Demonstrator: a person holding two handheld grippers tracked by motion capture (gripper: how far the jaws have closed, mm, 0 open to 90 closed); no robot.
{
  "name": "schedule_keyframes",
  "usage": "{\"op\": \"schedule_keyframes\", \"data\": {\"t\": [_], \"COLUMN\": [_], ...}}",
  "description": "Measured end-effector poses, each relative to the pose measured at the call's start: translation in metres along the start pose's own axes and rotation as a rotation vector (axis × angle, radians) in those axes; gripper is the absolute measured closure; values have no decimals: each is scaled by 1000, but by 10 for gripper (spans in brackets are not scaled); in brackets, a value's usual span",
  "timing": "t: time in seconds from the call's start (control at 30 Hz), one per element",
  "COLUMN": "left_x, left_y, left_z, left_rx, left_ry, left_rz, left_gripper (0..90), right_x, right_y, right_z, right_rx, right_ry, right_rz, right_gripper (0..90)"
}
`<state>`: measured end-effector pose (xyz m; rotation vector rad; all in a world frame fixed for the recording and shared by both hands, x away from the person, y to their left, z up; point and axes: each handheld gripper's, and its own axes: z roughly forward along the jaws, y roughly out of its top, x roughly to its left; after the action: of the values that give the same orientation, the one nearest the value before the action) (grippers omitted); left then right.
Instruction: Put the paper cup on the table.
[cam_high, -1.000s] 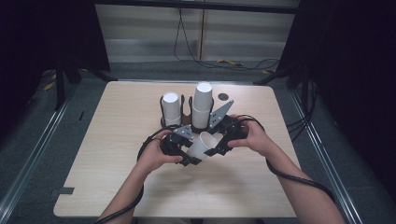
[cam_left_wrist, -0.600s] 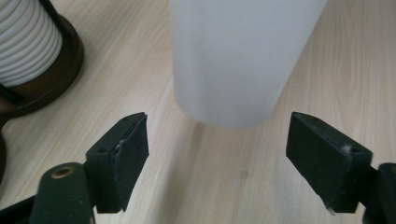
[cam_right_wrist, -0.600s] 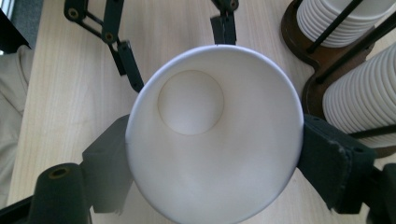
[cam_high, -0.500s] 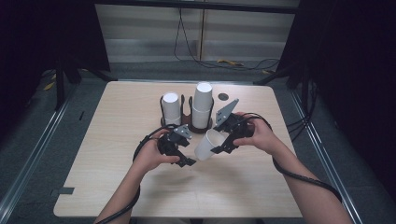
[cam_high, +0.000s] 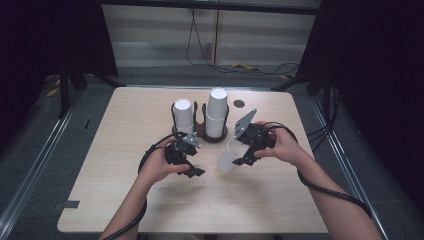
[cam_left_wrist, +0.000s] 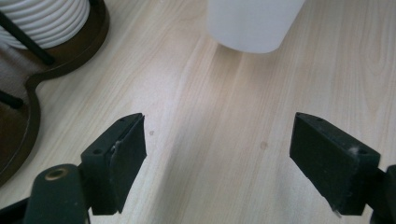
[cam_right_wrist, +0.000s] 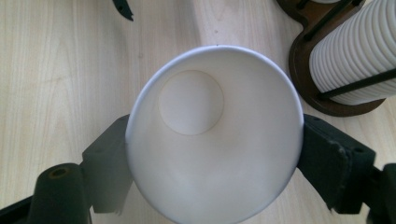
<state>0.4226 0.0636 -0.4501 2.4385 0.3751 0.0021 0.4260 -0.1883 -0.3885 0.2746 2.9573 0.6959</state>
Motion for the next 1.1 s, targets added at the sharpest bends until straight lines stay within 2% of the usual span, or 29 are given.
{"op": "schedule_keyframes", "data": {"t": [0.4,0.5,0.6,0.83,1.0,1.1], "left_x": [3,4,4,4,4,4], "left_y": [-5,-5,-4,-5,-5,-4], "left_z": [-1,-2,-1,0,1,2], "left_rx": [11,8,19,16,20,18], "left_ry": [6,4,2,1,-4,-5], "left_rz": [-11,-14,5,-1,-2,2], "left_gripper": [185,186,186,186,186,186], "right_x": [-2,-1,0,1,2,3], "right_y": [-6,-7,-7,-7,-9,-10], "right_z": [1,1,2,3,9,11], "right_rx": [103,117,135,166,214,213], "right_ry": [-23,-18,-20,-18,-24,-26], "right_rz": [-19,-16,-27,-50,-73,-75], "right_gripper": [188,187,187,184,179,176]}}
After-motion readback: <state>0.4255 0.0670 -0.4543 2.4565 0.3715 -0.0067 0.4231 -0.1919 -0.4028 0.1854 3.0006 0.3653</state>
